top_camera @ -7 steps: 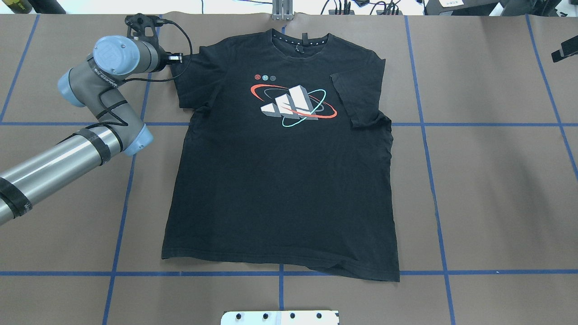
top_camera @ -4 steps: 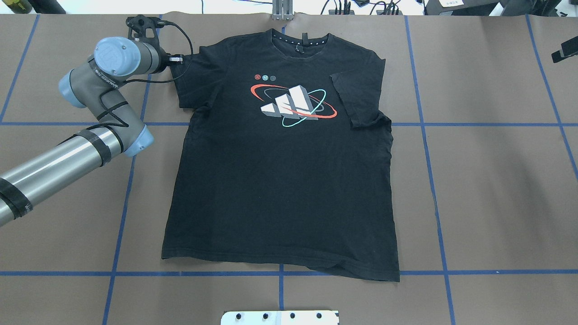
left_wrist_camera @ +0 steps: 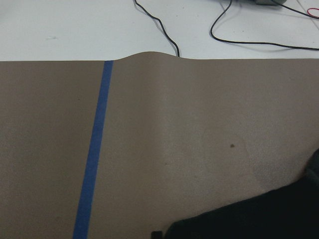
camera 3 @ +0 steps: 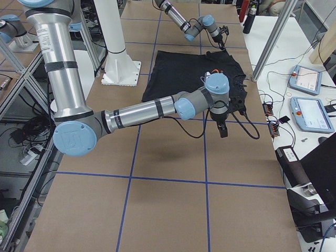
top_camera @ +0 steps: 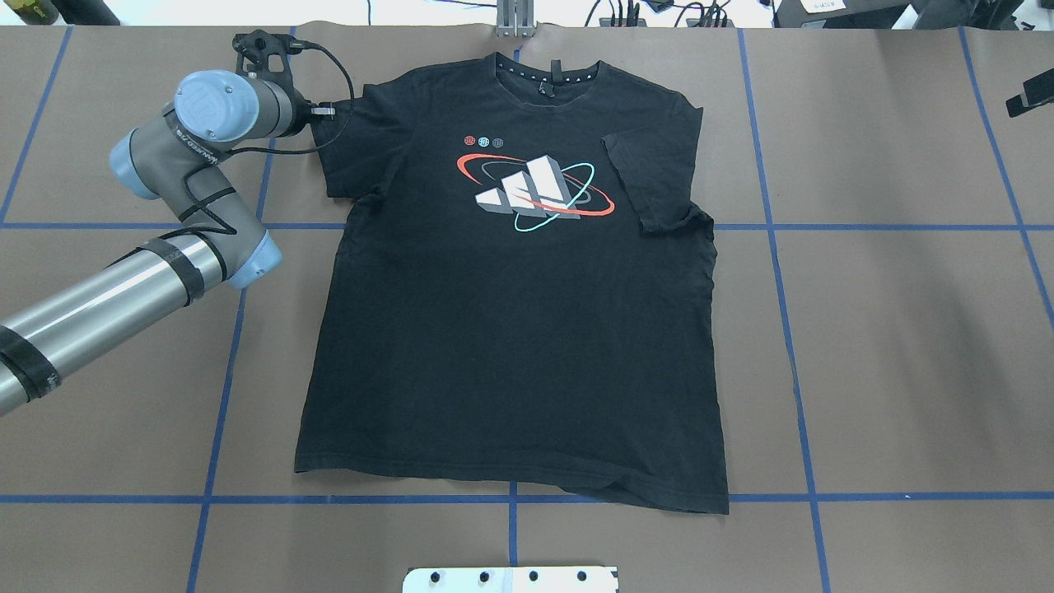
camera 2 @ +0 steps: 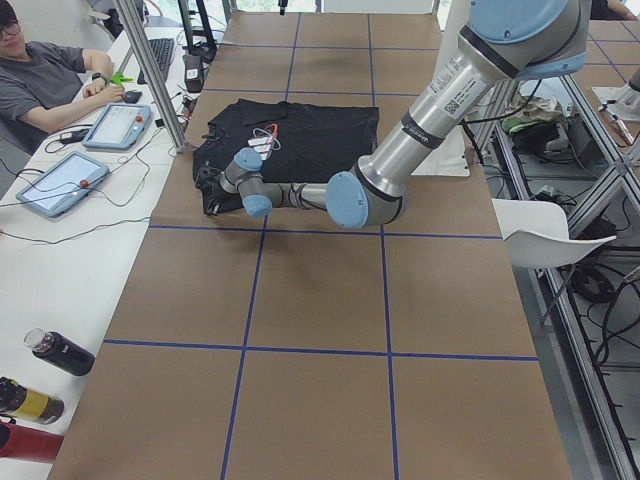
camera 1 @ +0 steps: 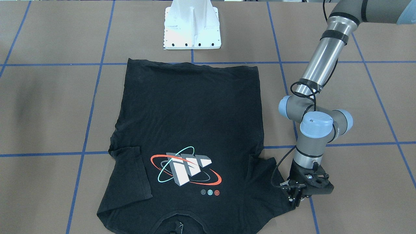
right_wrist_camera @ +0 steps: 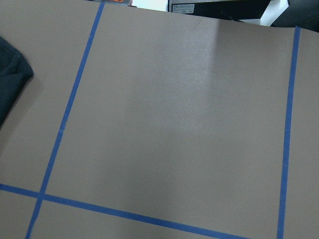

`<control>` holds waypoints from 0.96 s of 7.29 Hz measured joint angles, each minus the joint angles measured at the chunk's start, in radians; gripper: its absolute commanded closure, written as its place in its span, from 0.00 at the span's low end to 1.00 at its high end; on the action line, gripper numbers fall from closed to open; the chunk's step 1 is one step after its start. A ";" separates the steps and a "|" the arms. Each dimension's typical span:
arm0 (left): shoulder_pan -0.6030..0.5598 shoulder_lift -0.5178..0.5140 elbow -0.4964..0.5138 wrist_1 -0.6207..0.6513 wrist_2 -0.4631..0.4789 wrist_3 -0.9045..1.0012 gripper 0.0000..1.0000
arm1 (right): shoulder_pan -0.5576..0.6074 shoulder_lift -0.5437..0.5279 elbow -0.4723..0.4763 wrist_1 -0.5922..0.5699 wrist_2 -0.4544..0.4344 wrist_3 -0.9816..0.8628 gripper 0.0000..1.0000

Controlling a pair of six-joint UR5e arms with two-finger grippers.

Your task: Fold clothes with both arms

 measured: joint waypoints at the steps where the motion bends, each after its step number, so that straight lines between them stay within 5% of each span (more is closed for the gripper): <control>1: -0.001 0.000 -0.003 -0.002 -0.001 0.000 1.00 | 0.000 0.000 0.000 0.000 0.001 0.000 0.00; 5: -0.016 0.053 -0.162 0.010 -0.018 0.013 1.00 | -0.001 0.002 0.001 0.000 0.002 0.010 0.00; 7: -0.015 0.068 -0.311 0.171 -0.041 0.017 1.00 | -0.002 0.003 0.001 0.000 0.002 0.012 0.00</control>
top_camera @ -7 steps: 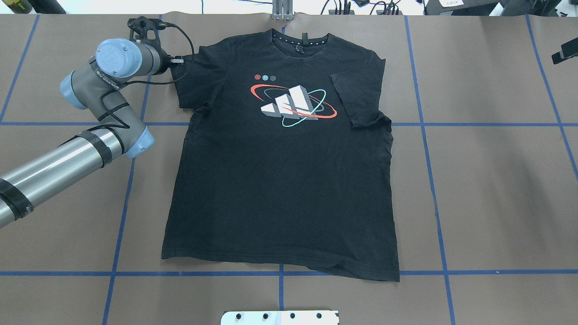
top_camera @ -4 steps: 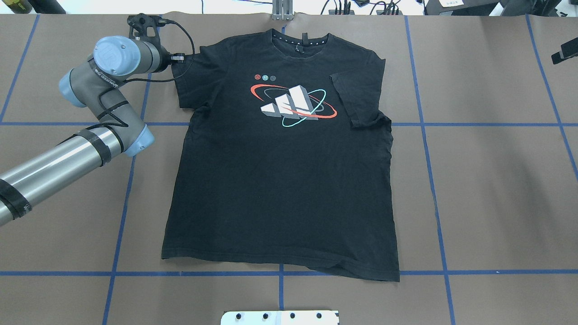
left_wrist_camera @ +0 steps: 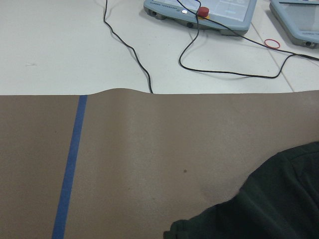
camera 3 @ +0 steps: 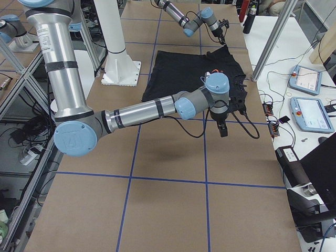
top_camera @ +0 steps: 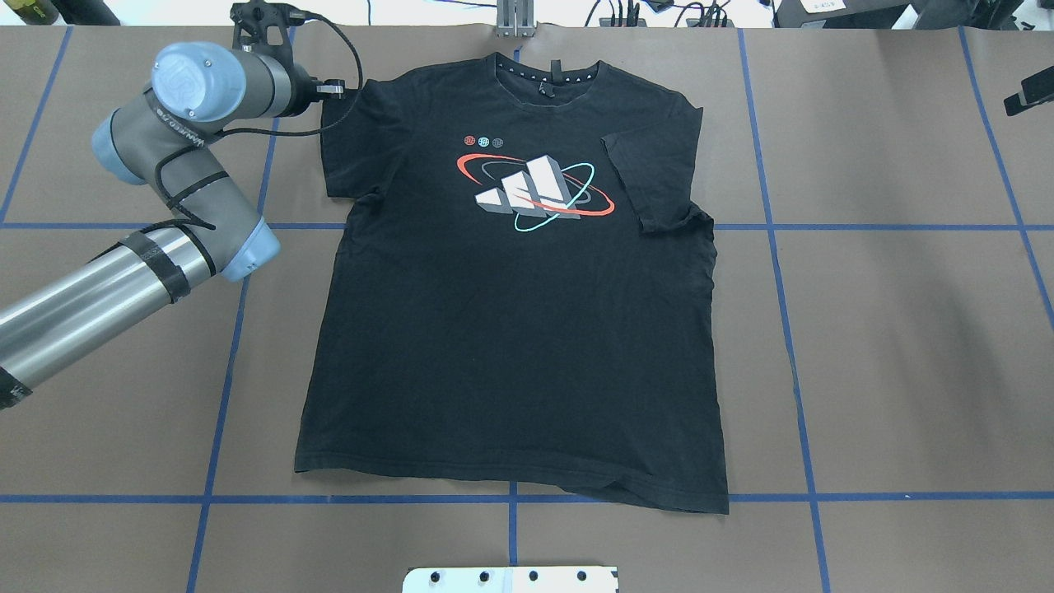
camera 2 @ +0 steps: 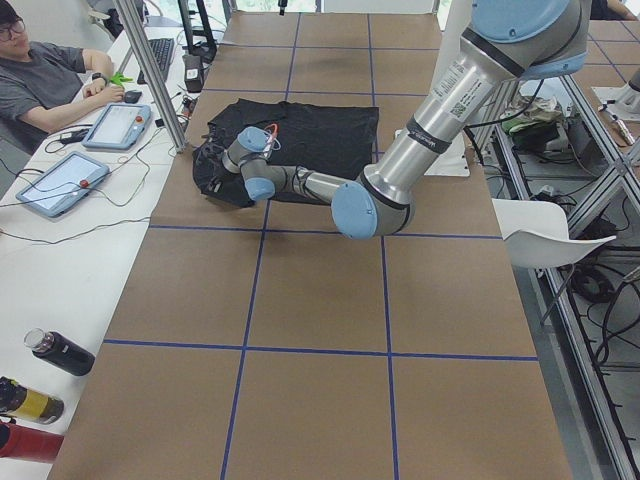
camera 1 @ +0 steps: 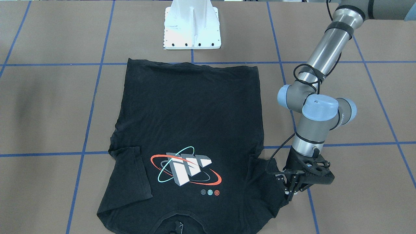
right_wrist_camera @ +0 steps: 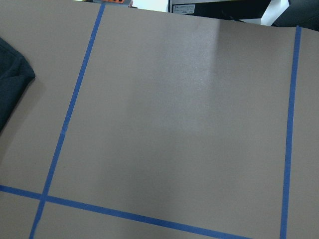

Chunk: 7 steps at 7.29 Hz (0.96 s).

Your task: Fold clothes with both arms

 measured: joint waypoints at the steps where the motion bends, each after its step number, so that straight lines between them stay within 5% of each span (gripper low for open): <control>1: 0.003 -0.011 -0.058 0.098 -0.001 -0.012 1.00 | -0.001 0.000 0.000 0.000 0.000 0.001 0.00; 4: 0.061 -0.124 -0.078 0.288 0.003 -0.127 1.00 | -0.002 0.000 0.000 0.000 0.000 0.002 0.00; 7: 0.124 -0.262 0.061 0.322 0.061 -0.236 1.00 | -0.006 0.000 -0.002 -0.001 0.000 0.003 0.00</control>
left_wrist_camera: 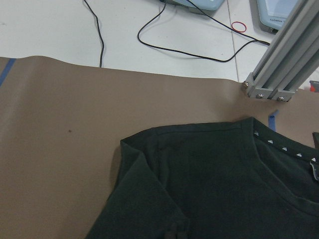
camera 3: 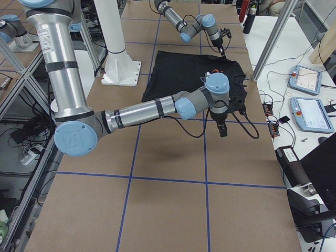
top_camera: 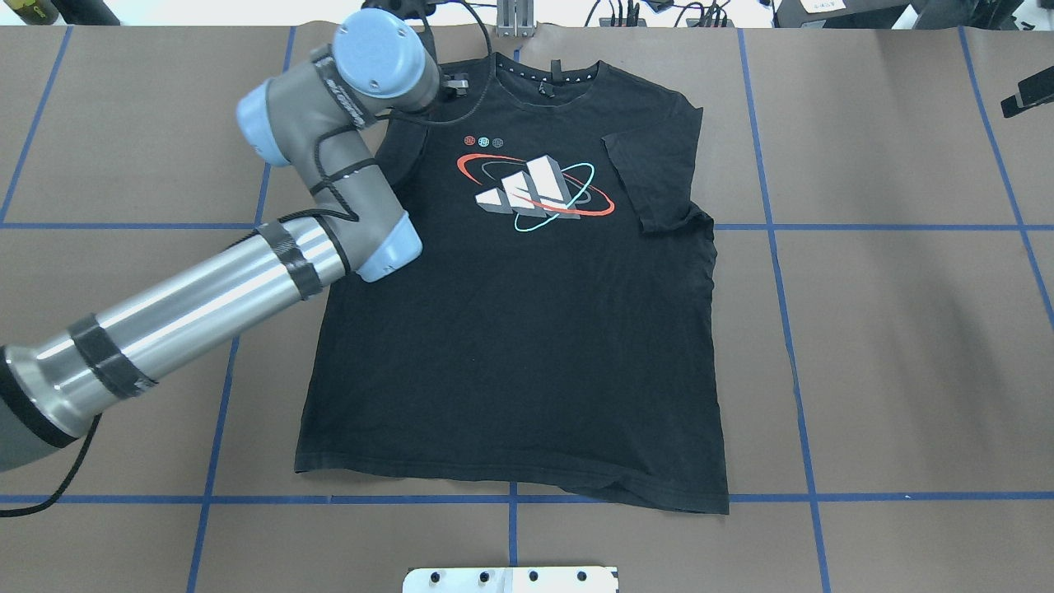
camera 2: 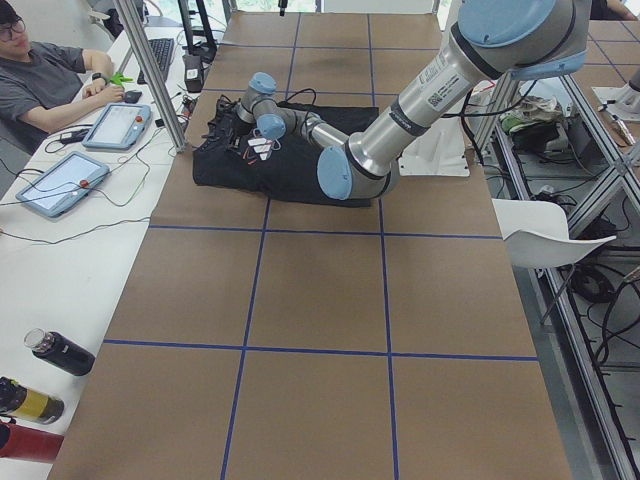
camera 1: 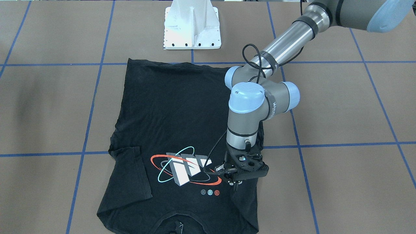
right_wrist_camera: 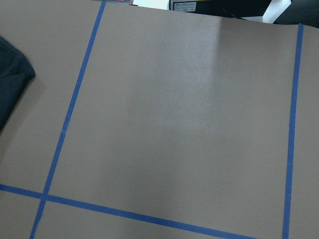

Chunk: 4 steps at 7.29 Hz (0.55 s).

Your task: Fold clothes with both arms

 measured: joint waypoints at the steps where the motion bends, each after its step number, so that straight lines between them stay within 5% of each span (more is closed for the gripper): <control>1: 0.015 -0.011 0.018 -0.002 0.014 -0.012 0.54 | -0.002 0.000 -0.001 0.000 0.000 0.000 0.00; 2: 0.023 -0.012 0.022 -0.006 0.019 -0.013 0.01 | -0.004 0.000 -0.001 0.000 -0.001 0.000 0.00; 4: 0.027 0.024 -0.014 -0.056 0.017 0.047 0.00 | -0.006 0.000 0.000 0.000 -0.001 0.002 0.00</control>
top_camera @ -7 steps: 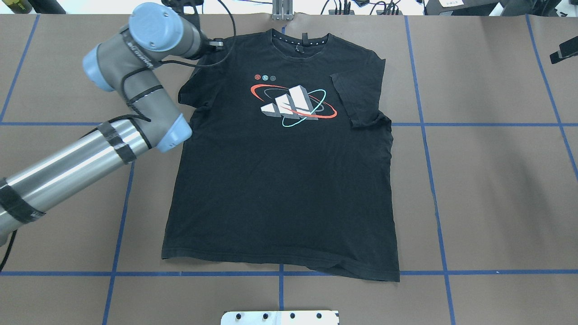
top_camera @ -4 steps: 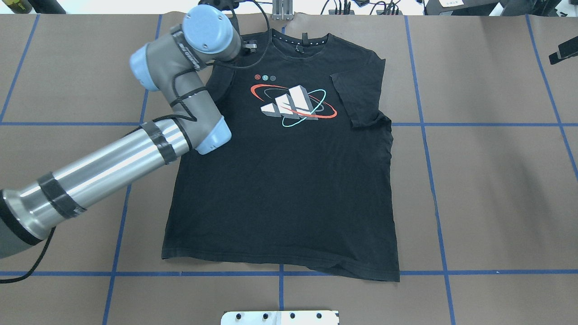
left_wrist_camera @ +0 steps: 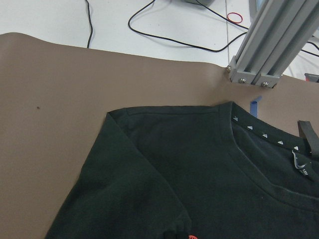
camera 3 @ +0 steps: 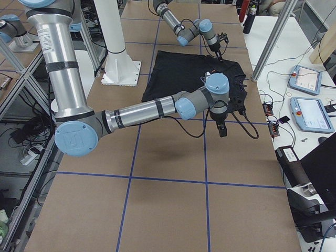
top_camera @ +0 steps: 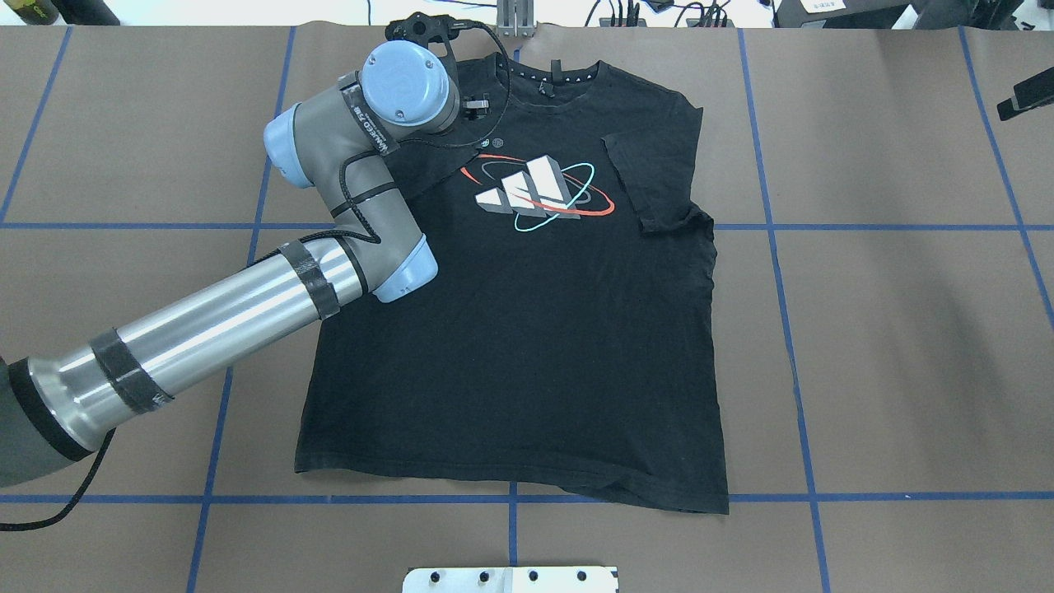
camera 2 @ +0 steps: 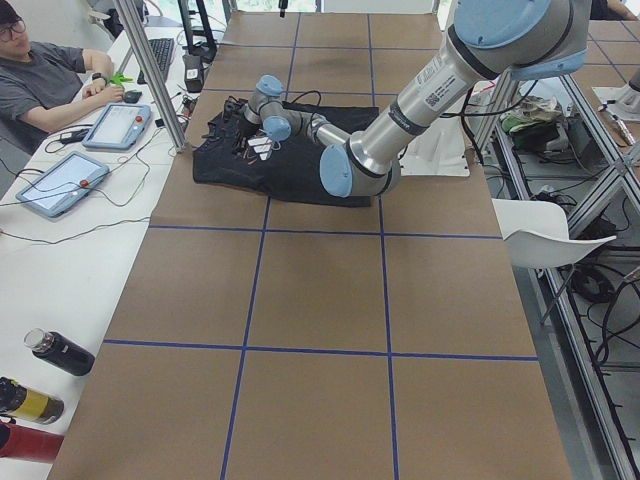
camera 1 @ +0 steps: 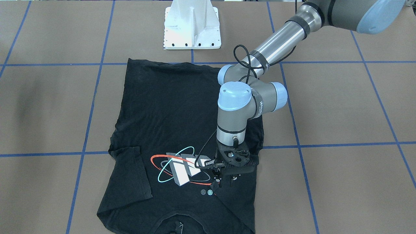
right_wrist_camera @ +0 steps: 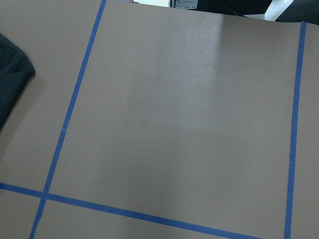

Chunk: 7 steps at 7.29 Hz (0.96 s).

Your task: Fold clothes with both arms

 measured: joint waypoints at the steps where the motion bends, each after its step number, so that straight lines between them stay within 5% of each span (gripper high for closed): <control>1: -0.001 0.034 -0.050 -0.021 -0.008 0.029 0.00 | -0.001 0.000 0.003 0.001 0.000 0.002 0.00; 4: -0.011 0.201 -0.370 0.077 -0.094 0.188 0.00 | -0.052 -0.004 0.070 0.006 -0.005 0.158 0.00; 7: -0.007 0.476 -0.765 0.097 -0.206 0.253 0.00 | -0.213 -0.111 0.315 0.005 -0.091 0.445 0.00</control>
